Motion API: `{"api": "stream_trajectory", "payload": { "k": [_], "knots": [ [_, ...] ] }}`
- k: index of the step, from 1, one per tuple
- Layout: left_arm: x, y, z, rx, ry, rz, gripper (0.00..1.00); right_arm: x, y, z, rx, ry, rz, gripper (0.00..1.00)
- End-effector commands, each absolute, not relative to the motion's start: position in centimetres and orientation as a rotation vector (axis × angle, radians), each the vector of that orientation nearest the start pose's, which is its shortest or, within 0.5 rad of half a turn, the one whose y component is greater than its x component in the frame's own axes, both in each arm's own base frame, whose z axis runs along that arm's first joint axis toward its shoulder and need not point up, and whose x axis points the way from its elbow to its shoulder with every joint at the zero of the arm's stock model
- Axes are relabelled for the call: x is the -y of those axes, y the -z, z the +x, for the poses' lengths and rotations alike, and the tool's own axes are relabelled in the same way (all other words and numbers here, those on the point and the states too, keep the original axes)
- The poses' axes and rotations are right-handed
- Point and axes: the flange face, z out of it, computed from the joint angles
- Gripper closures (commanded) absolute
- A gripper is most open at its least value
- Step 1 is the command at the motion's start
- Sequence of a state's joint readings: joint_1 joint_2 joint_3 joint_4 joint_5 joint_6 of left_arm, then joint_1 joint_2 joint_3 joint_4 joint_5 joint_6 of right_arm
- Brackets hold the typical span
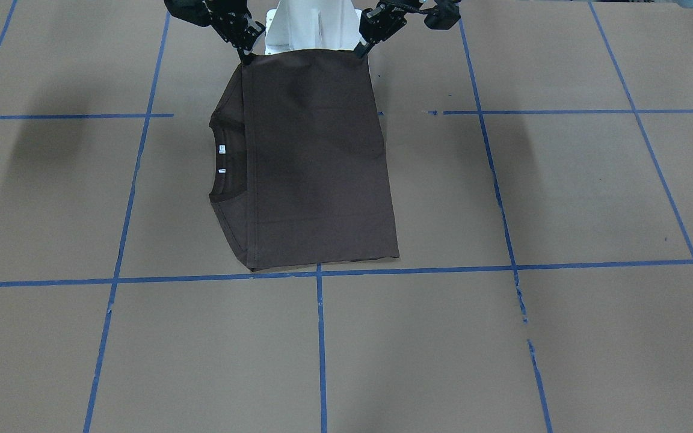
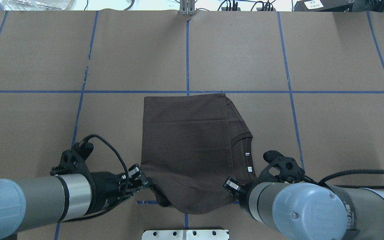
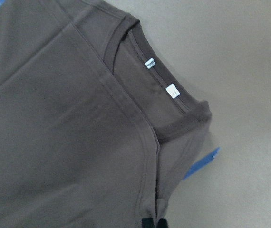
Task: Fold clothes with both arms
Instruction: 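Grasp both near corners and fold them over toward the far edge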
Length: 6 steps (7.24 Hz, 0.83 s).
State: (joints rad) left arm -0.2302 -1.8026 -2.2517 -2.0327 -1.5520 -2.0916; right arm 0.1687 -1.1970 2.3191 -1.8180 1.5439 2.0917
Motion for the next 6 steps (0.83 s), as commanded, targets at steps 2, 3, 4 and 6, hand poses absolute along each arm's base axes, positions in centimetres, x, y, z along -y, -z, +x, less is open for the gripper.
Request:
{"api": "stream_trajectory", "payload": {
  "k": [2, 3, 4, 6],
  "knots": [
    [34.6, -20.1, 45.0, -1.315, 0.624, 0.020, 1.00, 32.2, -19.2, -45.5, 0.846, -0.719, 0.010, 1.00],
    [36.2, -21.5, 45.8, -1.279, 0.620, 0.049, 1.00, 35.4, -19.4, -48.2, 0.891, -0.741, 0.002, 1.00],
    [37.4, -23.3, 46.8, -1.262, 0.609, 0.073, 1.00, 39.0, -20.9, -48.8, 0.902, -0.758, -0.056, 1.00],
    [39.8, -26.8, 48.5, -1.252, 0.597, 0.114, 1.00, 44.1, -22.0, -49.6, 0.913, -0.786, -0.070, 1.00]
  ]
}}
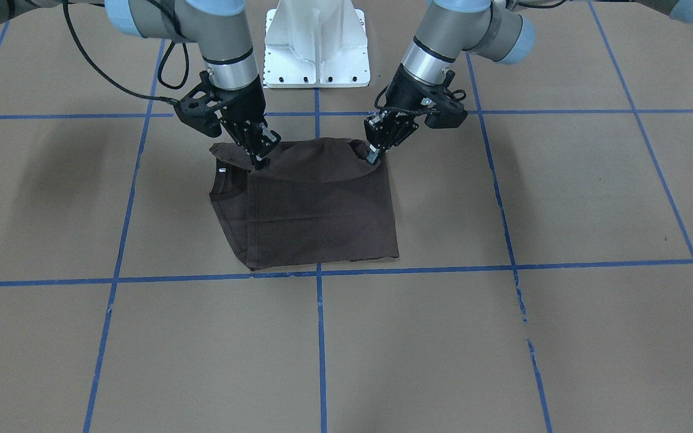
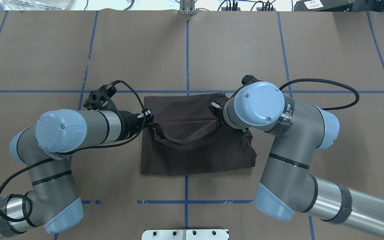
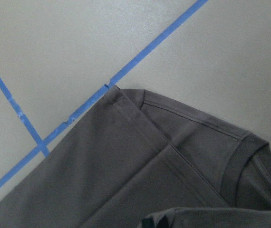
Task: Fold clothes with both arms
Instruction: 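Grasp both near corners and fold them over toward the far edge, then release the shirt and raise both grippers away from it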
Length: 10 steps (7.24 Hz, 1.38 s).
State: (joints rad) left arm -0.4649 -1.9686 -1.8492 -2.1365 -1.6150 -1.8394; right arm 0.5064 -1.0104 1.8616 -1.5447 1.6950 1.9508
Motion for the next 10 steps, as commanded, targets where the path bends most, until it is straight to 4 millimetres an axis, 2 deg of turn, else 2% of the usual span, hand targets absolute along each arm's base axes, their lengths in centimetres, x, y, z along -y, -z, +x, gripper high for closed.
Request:
{"api": "stream_trajectory", "payload": {
  "k": [1, 2, 3, 4, 5, 6, 7, 8, 9, 10],
  "knots": [
    [42.1, -27.9, 49.0, -1.240, 0.607, 0.142, 1.00, 47.4, -22.3, -51.6, 0.901, -0.802, -0.060, 1.00],
    [46.6, -28.6, 51.5, -1.216, 0.630, 0.175, 1.00, 51.1, -23.3, -53.6, 0.916, -0.813, -0.057, 1.00],
    [52.2, -31.2, 52.0, -1.199, 0.643, 0.241, 0.63, 54.7, -25.0, -55.7, 0.921, -0.805, -0.039, 0.30],
    [55.6, -32.9, 49.8, -1.206, 0.596, 0.338, 0.46, 59.5, -25.5, -55.6, 0.908, -0.770, 0.005, 0.00],
    [57.0, -32.9, 48.1, -1.208, 0.601, 0.341, 0.21, 62.3, -26.0, -52.3, 0.906, -0.652, 0.029, 0.00],
    [56.7, -32.0, 46.6, -1.246, 0.569, 0.311, 0.20, 64.8, -26.3, -48.5, 0.923, -0.653, -0.016, 0.00],
    [55.9, -32.4, 43.8, -1.275, 0.539, 0.271, 0.20, 65.2, -28.9, -45.3, 0.928, -0.660, -0.063, 0.00],
    [55.2, -32.4, 40.9, -1.290, 0.488, 0.303, 0.20, 65.0, -29.8, -42.0, 0.944, -0.644, -0.051, 0.00],
    [54.9, -34.1, 37.3, -1.272, 0.439, 0.327, 0.20, 64.9, -32.9, -37.6, 0.942, -0.623, -0.052, 0.00],
    [55.9, -36.2, 31.9, -1.245, 0.344, 0.345, 0.20, 65.8, -36.9, -30.8, 0.936, -0.552, -0.031, 0.00]
  ]
}}
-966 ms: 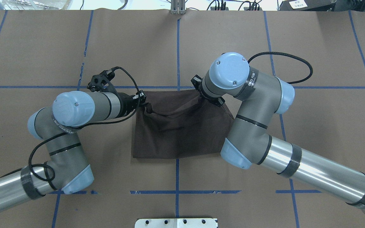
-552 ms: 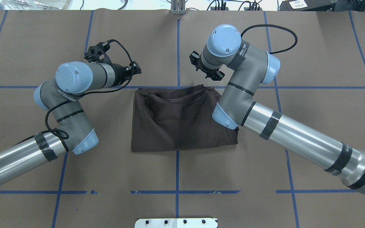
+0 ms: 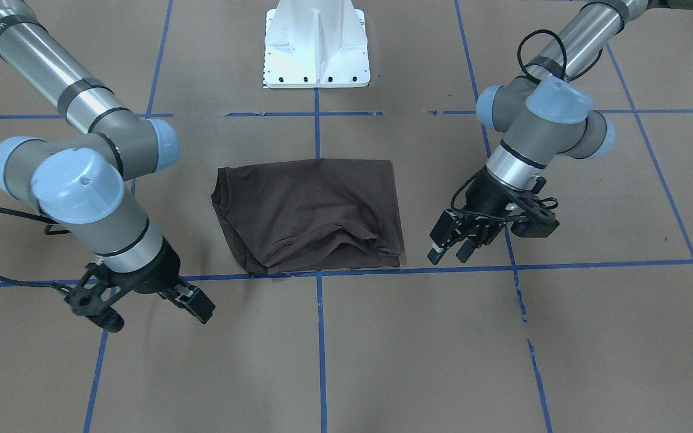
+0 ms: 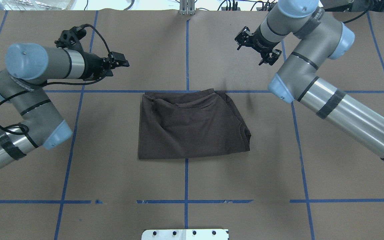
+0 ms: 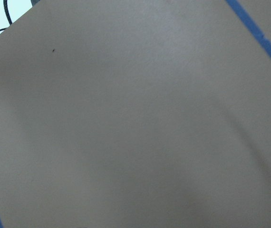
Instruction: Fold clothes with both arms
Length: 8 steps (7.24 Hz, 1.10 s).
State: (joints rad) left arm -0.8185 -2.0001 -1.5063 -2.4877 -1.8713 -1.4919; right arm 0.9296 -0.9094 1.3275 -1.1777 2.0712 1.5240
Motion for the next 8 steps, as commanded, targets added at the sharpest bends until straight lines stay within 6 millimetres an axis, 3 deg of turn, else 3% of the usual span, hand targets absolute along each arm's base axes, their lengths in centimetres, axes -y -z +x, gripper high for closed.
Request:
{"api": "stream_trajectory", "payload": {
  "k": [1, 2, 3, 4, 5, 6, 7, 8],
  "knots": [
    [56.9, -39.9, 26.1, -1.174, 0.237, 0.408, 0.20, 66.7, -41.9, -22.8, 0.928, -0.456, -0.001, 0.00],
    [57.9, -43.1, 21.1, -1.087, 0.145, 0.492, 0.23, 66.9, -46.4, -15.7, 0.917, -0.368, 0.044, 0.00],
    [58.8, -46.5, 16.7, -0.988, 0.067, 0.541, 0.23, 66.5, -50.3, -10.2, 0.887, -0.281, 0.065, 0.00],
    [60.0, -48.8, 13.1, -0.911, -0.022, 0.556, 0.23, 66.6, -52.0, -6.4, 0.834, -0.188, 0.071, 0.00],
    [61.2, -52.0, 7.7, -0.807, -0.124, 0.587, 0.23, 66.5, -53.3, -2.1, 0.795, -0.093, 0.074, 0.00],
    [60.9, -54.3, 4.4, -0.776, -0.225, 0.559, 0.23, 66.1, -53.8, 0.4, 0.777, -0.005, 0.086, 0.00],
    [61.0, -55.5, 1.5, -0.765, -0.218, 0.478, 0.23, 65.8, -55.0, 0.6, 0.767, 0.087, 0.077, 0.00],
    [60.8, -56.7, 0.9, -0.763, -0.249, 0.408, 0.20, 65.4, -55.8, 1.5, 0.763, 0.118, 0.049, 0.00]
  ]
}}
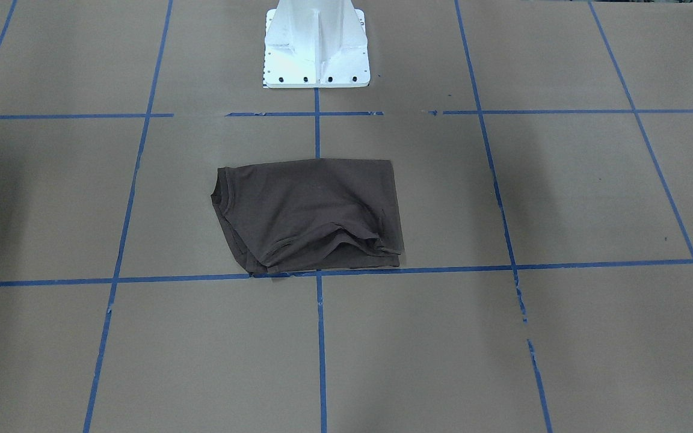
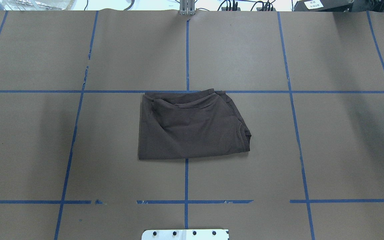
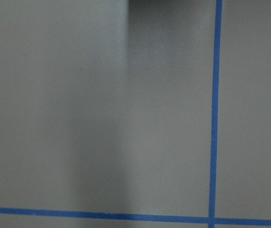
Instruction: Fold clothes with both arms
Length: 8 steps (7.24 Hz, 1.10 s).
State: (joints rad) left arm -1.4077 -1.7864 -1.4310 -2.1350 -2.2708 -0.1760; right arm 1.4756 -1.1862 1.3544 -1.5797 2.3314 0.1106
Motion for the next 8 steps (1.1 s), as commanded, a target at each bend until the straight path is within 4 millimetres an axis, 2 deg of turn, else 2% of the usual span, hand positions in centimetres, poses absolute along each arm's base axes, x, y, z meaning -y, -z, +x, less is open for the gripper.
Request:
{"api": "stream_trajectory", "payload": {
  "k": [1, 2, 3, 4, 5, 6, 7, 8],
  "knots": [
    [60.8, -57.1, -0.7, -0.752, -0.210, 0.341, 0.00, 64.8, -56.3, 2.8, 0.761, 0.121, 0.014, 0.00],
    [60.6, -57.4, -2.3, -0.742, -0.207, 0.301, 0.00, 64.5, -56.7, 3.2, 0.762, 0.136, -0.009, 0.00],
    [60.0, -58.4, -2.7, -0.729, -0.277, 0.312, 0.00, 64.2, -57.3, 3.1, 0.762, 0.135, -0.019, 0.00],
    [58.4, -58.7, -3.6, -0.716, -0.330, 0.350, 0.00, 63.8, -57.6, 3.1, 0.764, 0.134, -0.019, 0.00],
    [54.3, -59.7, -3.3, -0.717, -0.318, 0.332, 0.00, 63.2, -58.4, 3.2, 0.764, 0.124, -0.030, 0.00],
    [54.7, -58.6, -3.3, -0.730, -0.255, 0.325, 0.00, 63.2, -57.5, 3.2, 0.765, 0.127, -0.014, 0.00],
    [54.7, -58.4, -3.2, -0.736, -0.248, 0.324, 0.00, 62.1, -55.8, 3.3, 0.751, 0.135, 0.017, 0.00],
    [54.1, -58.7, -2.8, -0.807, -0.252, 0.307, 0.00, 61.2, -56.4, 3.2, 0.764, 0.134, 0.013, 0.00]
  ]
}}
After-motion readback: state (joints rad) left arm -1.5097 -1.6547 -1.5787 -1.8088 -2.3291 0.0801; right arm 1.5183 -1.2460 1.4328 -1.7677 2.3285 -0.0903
